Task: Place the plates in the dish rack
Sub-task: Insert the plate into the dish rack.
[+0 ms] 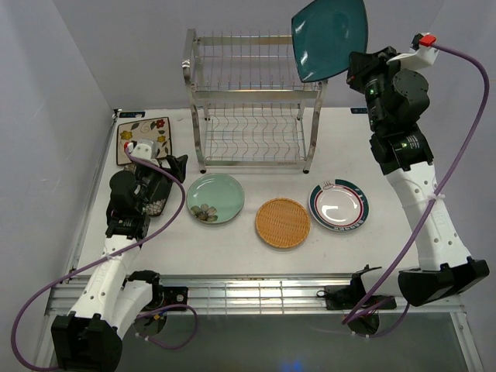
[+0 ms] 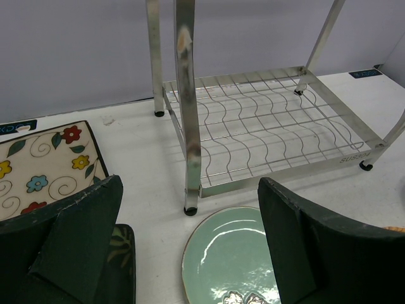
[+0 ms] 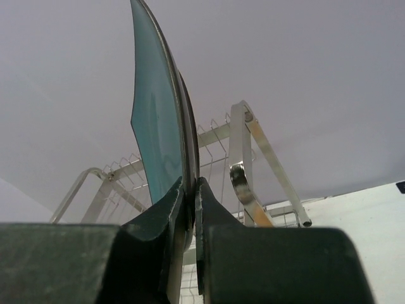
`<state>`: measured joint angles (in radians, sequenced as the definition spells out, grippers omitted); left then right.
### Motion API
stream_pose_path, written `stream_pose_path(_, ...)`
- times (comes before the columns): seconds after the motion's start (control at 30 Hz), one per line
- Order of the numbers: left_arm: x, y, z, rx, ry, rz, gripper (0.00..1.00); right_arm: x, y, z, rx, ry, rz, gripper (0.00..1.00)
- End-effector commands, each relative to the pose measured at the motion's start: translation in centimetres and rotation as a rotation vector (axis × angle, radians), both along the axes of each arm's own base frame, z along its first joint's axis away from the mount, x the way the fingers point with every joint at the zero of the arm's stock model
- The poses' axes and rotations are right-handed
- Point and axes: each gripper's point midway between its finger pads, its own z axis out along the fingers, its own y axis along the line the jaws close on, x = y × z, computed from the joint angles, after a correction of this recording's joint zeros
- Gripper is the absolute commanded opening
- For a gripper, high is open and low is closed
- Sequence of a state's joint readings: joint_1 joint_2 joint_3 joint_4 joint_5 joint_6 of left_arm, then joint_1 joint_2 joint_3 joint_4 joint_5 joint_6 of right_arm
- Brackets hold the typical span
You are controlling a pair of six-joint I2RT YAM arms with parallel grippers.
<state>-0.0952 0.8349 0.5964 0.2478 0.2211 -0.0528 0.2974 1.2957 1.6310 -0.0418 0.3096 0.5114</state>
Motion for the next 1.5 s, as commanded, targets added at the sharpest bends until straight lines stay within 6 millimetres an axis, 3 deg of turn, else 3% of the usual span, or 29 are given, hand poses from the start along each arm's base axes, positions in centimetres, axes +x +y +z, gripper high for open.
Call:
stream_pose_path(0.0,-0.3,-0.1,0.4,-0.008,-0.018,-0.009,0.98,-5.1,-3.0,12.3,0.123,-0.391,-0.117,0.08)
stream_pose_path(0.23,-0.3,-0.1,0.3,-0.009,-0.016,-0.011,0.98,-4.9,-1.3,13.3,0.071,-0.461,-0.184,0.08)
stream_pose_path(0.37,-0.3,-0.2,0.3,-0.009,-0.016,-0.013,0.98,-3.9,0.4,12.5,0.033,-0.483,-0.216,0.08)
stream_pose_path(0.83,-0.4,-0.3,0.3,-0.008,-0.016,-0.022,0.98,-2.0,1.1,11.0,-0.059,-0.524,-0.407,0.08)
stream_pose_path(1.03,-0.5,-0.3,0.4,-0.009,-0.020,-0.020,0.98,0.6,1.8,9.1,-0.154,-0.484,-0.481,0.08)
stream_pose_path(1.47,-0.5,-0.3,0.4,-0.007,-0.021,-0.020,0.98,2.2,2.2,7.0,-0.245,-0.501,-0.583,0.08)
